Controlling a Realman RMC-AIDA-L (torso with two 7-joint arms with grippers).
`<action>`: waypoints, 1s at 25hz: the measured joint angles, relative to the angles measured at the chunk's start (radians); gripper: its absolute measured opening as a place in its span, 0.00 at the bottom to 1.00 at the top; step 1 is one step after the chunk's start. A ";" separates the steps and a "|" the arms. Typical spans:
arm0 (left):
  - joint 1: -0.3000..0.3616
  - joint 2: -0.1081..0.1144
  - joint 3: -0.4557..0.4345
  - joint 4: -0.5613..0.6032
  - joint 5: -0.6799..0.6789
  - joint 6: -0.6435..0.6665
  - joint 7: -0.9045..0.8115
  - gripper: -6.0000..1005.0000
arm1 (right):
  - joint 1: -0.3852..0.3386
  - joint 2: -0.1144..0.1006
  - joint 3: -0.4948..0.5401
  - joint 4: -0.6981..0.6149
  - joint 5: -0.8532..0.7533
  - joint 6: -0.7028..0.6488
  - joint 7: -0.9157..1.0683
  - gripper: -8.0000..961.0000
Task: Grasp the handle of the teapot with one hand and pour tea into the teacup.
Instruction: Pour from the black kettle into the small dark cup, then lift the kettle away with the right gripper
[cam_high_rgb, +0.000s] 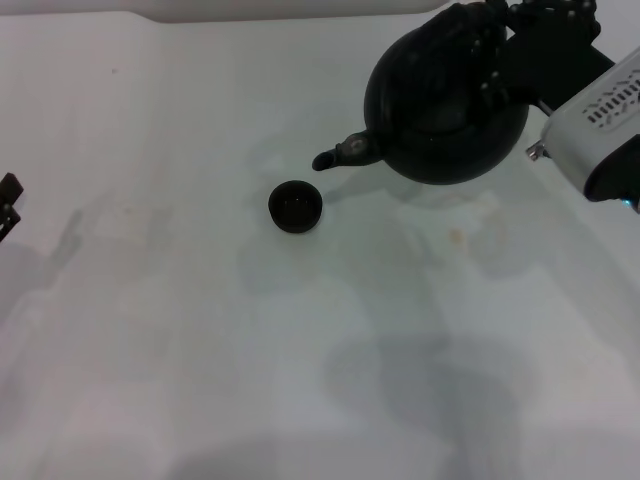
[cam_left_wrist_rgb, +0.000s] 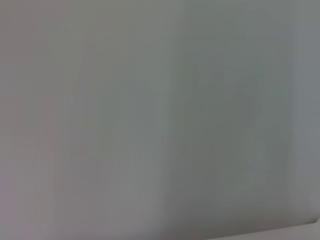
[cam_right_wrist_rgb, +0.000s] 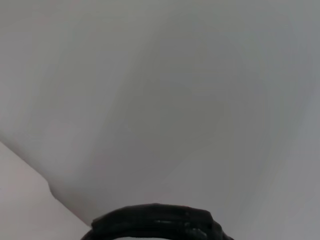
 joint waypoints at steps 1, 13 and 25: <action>0.000 0.000 0.000 0.000 0.000 0.000 0.000 0.75 | 0.002 0.001 -0.005 -0.003 -0.003 -0.010 0.000 0.12; -0.001 -0.001 0.004 0.000 0.003 -0.010 0.000 0.75 | 0.044 0.002 -0.052 -0.055 -0.004 -0.091 -0.002 0.12; -0.010 -0.002 0.009 0.000 0.007 -0.053 0.000 0.75 | 0.075 0.003 -0.091 -0.090 -0.004 -0.154 -0.002 0.12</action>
